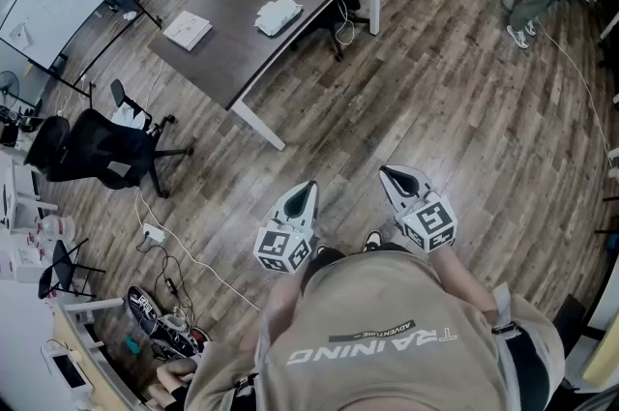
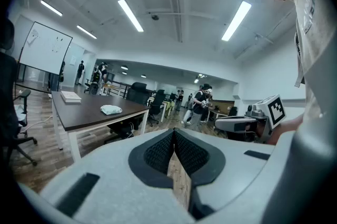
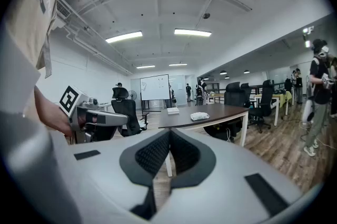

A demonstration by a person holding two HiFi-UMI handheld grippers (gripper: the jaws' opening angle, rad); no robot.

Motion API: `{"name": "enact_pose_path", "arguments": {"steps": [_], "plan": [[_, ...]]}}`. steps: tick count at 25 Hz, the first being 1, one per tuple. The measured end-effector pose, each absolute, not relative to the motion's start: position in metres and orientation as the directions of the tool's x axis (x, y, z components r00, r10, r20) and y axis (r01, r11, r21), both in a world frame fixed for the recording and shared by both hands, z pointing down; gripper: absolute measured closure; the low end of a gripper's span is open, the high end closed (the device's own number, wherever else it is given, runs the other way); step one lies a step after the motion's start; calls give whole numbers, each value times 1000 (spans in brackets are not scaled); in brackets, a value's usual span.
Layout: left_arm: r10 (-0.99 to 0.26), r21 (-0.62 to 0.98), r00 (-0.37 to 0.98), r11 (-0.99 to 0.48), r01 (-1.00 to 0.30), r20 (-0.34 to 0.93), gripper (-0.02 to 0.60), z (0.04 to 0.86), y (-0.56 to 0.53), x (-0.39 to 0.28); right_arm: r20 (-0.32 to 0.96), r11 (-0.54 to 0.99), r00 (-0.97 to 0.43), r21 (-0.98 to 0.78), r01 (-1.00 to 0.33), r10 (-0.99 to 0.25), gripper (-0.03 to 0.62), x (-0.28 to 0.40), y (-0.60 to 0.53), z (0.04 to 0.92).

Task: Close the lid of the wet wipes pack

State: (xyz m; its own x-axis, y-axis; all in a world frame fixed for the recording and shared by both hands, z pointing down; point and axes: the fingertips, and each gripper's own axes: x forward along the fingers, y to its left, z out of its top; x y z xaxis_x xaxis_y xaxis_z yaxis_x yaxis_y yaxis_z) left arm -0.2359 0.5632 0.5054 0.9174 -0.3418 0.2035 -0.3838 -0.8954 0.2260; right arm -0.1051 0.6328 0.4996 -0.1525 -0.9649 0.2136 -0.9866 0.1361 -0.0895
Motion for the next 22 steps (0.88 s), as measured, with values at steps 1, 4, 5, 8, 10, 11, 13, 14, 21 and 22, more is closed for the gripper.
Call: {"name": "enact_pose_path", "arguments": {"steps": [1,4,5,8,10,11,13,14,21,22], "plan": [[-345,223,916,-895,-387,206,572,505,561,-235,216,139,-154,-84,-987,-964,580,-104,632,501],[-348,219,913,-894,-392,213,572,505,557,-228,225,141,-156,-80,-987,-962,580,-99,632,505],[-346,222,913,-893,-391,215,572,505,556,-225,227,141,-156,-85,-986,-961,580,-97,632,507],[-346,230,912,-891,-392,219,572,503,555,-220,232,152,-171,-97,-984,-958,580,-92,628,508],[-352,230,909,-887,-401,226,572,503,553,-220,228,164,-183,-97,-982,-956,580,-91,622,508],[-356,233,905,-883,-407,232,572,505,552,-221,225,169,-187,-98,-981,-956,580,-90,618,508],[-362,242,899,-875,-419,247,572,510,548,-223,222,176,-195,-99,-979,-955,580,-88,610,510],[-363,246,896,-872,-424,256,572,513,546,-224,227,180,-199,-100,-979,-954,579,-87,606,513],[-354,294,887,-850,-438,297,572,538,505,-231,283,200,-225,-113,-973,-932,579,-97,567,532],[-350,302,890,-849,-433,293,572,539,496,-228,292,199,-224,-113,-973,-930,579,-96,561,534]]}}
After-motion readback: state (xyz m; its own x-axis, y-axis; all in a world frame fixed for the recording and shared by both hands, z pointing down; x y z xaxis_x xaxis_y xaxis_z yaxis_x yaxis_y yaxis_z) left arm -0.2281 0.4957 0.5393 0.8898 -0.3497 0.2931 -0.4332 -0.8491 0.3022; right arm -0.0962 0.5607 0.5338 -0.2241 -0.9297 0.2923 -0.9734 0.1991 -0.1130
